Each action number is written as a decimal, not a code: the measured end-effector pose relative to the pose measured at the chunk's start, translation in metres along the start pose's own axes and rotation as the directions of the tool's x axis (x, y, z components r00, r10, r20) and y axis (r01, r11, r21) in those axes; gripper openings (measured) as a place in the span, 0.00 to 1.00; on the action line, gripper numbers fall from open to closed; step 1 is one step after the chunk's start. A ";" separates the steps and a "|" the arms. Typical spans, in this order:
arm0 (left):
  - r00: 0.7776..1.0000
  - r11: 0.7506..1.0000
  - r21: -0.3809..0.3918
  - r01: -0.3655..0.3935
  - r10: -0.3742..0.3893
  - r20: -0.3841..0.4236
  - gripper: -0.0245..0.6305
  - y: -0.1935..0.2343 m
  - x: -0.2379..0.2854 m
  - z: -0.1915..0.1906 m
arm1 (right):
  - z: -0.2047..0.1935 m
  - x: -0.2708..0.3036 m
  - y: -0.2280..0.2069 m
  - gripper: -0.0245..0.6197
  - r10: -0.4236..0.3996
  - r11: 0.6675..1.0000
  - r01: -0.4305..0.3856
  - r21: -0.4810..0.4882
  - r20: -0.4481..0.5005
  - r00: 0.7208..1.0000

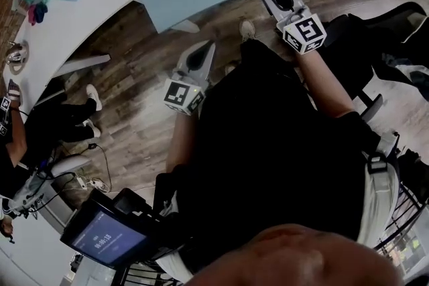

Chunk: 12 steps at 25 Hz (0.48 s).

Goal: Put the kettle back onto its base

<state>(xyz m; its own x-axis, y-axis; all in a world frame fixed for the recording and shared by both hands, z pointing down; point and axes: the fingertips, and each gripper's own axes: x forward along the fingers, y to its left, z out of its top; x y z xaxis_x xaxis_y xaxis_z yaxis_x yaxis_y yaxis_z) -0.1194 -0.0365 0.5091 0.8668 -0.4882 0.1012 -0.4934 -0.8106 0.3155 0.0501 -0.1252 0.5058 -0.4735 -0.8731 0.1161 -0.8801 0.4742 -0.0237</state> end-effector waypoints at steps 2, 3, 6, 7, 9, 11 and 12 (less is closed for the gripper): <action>1.000 1.000 0.002 0.027 -0.027 -0.009 0.04 -0.014 -0.002 -0.002 | 0.003 -0.017 0.010 0.06 -0.002 1.000 0.002 0.000 0.003 1.000; 0.999 0.999 0.008 0.036 -0.036 -0.009 0.04 -0.019 -0.003 -0.003 | 0.004 -0.025 0.014 0.05 -0.004 1.000 0.004 0.000 0.004 1.000; 0.999 0.999 0.025 0.036 -0.036 0.003 0.04 -0.023 -0.007 -0.003 | 0.006 -0.041 0.026 0.04 0.000 1.000 0.000 -0.001 0.011 1.000; 0.999 0.999 0.027 0.036 -0.036 0.004 0.04 -0.024 -0.007 -0.001 | 0.007 -0.044 0.031 0.04 0.011 1.000 -0.011 0.002 0.015 1.000; 0.999 0.998 0.037 0.042 -0.042 0.006 0.04 -0.029 -0.006 0.003 | 0.010 -0.050 0.041 0.04 0.047 0.999 -0.047 -0.002 0.023 0.999; 0.999 0.998 0.052 0.048 -0.049 0.018 0.04 -0.034 -0.003 0.009 | 0.013 -0.057 0.050 0.04 0.083 0.997 -0.083 -0.009 0.029 0.996; 0.998 0.997 0.060 0.051 -0.052 0.023 0.04 -0.037 -0.001 0.012 | 0.015 -0.060 0.054 0.04 0.101 0.995 -0.101 -0.015 0.035 0.994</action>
<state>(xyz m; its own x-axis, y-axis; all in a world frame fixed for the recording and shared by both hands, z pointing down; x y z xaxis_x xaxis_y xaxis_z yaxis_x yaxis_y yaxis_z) -0.1023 -0.0097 0.4862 0.8894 -0.4527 0.0630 -0.4524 -0.8522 0.2628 0.0307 -0.0490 0.4822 -0.5611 -0.8241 0.0780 -0.8273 0.5614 -0.0209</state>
